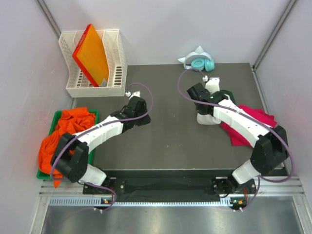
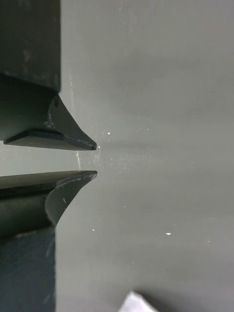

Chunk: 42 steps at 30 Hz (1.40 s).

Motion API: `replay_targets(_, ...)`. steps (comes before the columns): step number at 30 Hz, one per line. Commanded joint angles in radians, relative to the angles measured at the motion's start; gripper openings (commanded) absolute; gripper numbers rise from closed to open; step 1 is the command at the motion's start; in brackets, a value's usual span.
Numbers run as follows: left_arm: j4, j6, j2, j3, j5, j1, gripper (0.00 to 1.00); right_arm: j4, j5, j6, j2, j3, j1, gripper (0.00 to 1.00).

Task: Fold and stack the t-shirts

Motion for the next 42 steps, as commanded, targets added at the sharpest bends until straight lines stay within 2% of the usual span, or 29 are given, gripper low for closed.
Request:
replay_targets(1,0.034,-0.007,0.019,-0.011,0.040,-0.011,0.28,-0.065,0.138,-0.033,-0.112,0.029,-0.076,0.00)
replay_targets(8,0.065,-0.012,0.057,-0.018,0.079,-0.023,0.27,-0.078,0.173,-0.136,-0.183,0.040,-0.196,0.00)
replay_targets(16,0.087,-0.012,0.068,-0.017,0.103,-0.023,0.27,-0.082,0.161,-0.156,-0.218,-0.051,-0.272,0.00)
replay_targets(21,0.087,-0.022,0.060,-0.023,0.106,-0.025,0.26,-0.062,0.091,-0.159,-0.233,-0.129,-0.355,0.00)
replay_targets(31,0.091,-0.042,0.048,-0.032,0.106,-0.023,0.26,-0.124,-0.041,-0.041,-0.164,-0.161,-0.551,0.00)
replay_targets(42,0.091,-0.042,0.048,-0.044,0.137,-0.023,0.26,-0.101,-0.294,-0.020,-0.126,-0.284,-0.755,0.00)
